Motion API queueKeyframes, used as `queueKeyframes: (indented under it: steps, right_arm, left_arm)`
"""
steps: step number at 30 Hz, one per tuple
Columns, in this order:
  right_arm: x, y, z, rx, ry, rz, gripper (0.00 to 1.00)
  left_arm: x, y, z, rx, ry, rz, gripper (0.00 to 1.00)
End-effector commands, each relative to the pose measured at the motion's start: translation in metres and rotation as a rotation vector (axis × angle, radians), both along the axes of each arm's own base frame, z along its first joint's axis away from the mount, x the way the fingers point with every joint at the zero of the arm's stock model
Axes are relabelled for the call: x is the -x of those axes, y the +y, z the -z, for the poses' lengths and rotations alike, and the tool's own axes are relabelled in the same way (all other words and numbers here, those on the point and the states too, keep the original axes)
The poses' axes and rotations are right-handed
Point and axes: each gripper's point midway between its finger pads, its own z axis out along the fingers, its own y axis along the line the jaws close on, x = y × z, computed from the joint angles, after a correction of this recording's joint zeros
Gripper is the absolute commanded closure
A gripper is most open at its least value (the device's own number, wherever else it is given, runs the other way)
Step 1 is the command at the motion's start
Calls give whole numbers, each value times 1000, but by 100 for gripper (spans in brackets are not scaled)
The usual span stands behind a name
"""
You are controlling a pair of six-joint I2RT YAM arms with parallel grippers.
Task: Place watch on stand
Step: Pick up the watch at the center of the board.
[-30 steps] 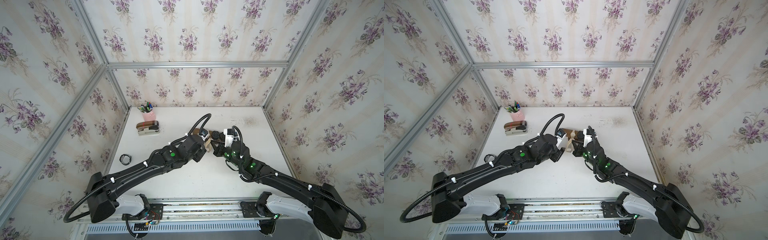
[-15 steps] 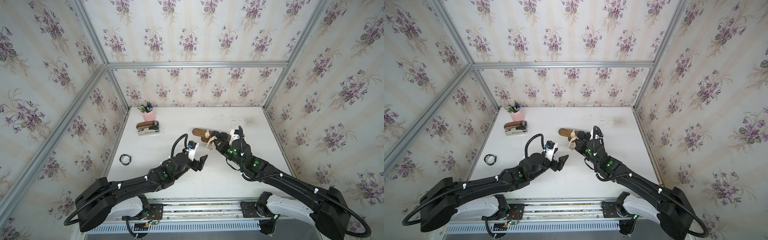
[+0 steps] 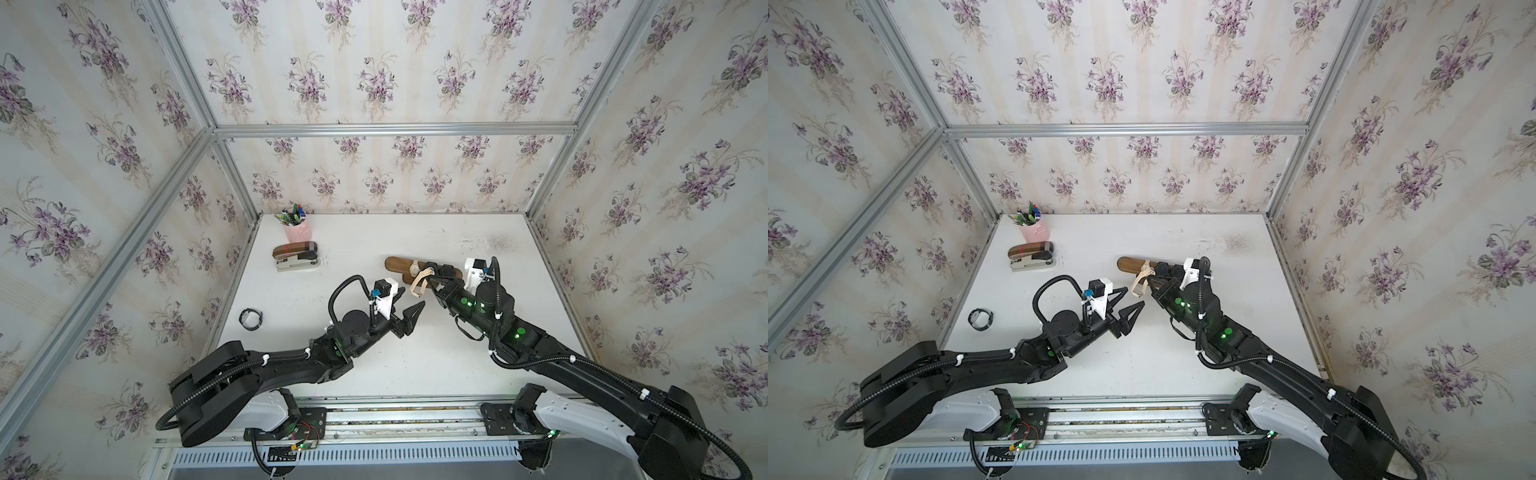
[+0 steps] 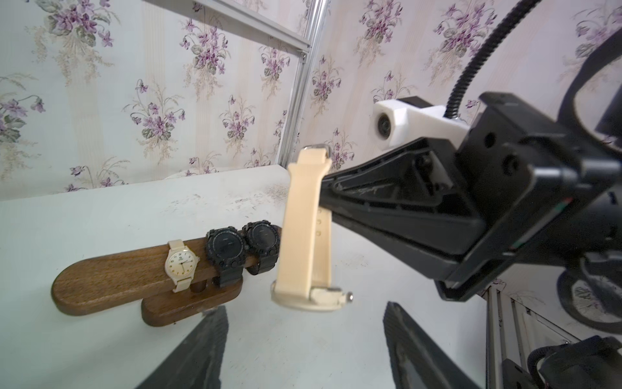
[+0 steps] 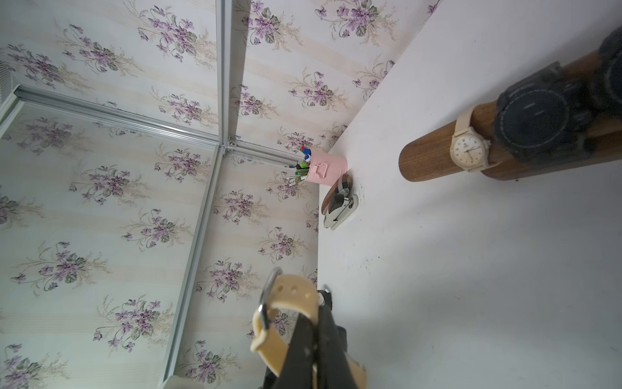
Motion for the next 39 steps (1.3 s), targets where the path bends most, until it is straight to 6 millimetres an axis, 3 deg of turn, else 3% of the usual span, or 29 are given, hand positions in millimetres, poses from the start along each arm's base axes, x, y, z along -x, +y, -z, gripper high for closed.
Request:
queueKeyframes:
  steps: [1,7,13,25,30,35,39]
  right_arm:
    - [6,7,-25,-97,-49,-15,100]
    - [11,8,-33,-147,-65,-30,100]
    - [14,7,-43,-191,-88,-38,100]
    - [18,10,-54,-234,-103,-67,100]
    - [19,8,-55,-243,-102,-63,100]
    - [19,8,-56,-244,-104,-64,100]
    - [19,8,-53,-246,-97,-63,100]
  left_arm:
    - [4,-1,-31,109,-66,22,26]
    - [1,-1,-42,158,-67,18,35]
    - [1,6,-40,195,-58,10,24]
    - [1,3,-50,238,-63,48,30]
    - [2,-2,-52,234,-64,74,40]
    - [0,-1,-53,240,-62,65,40]
    - [0,-2,-53,238,-59,74,52]
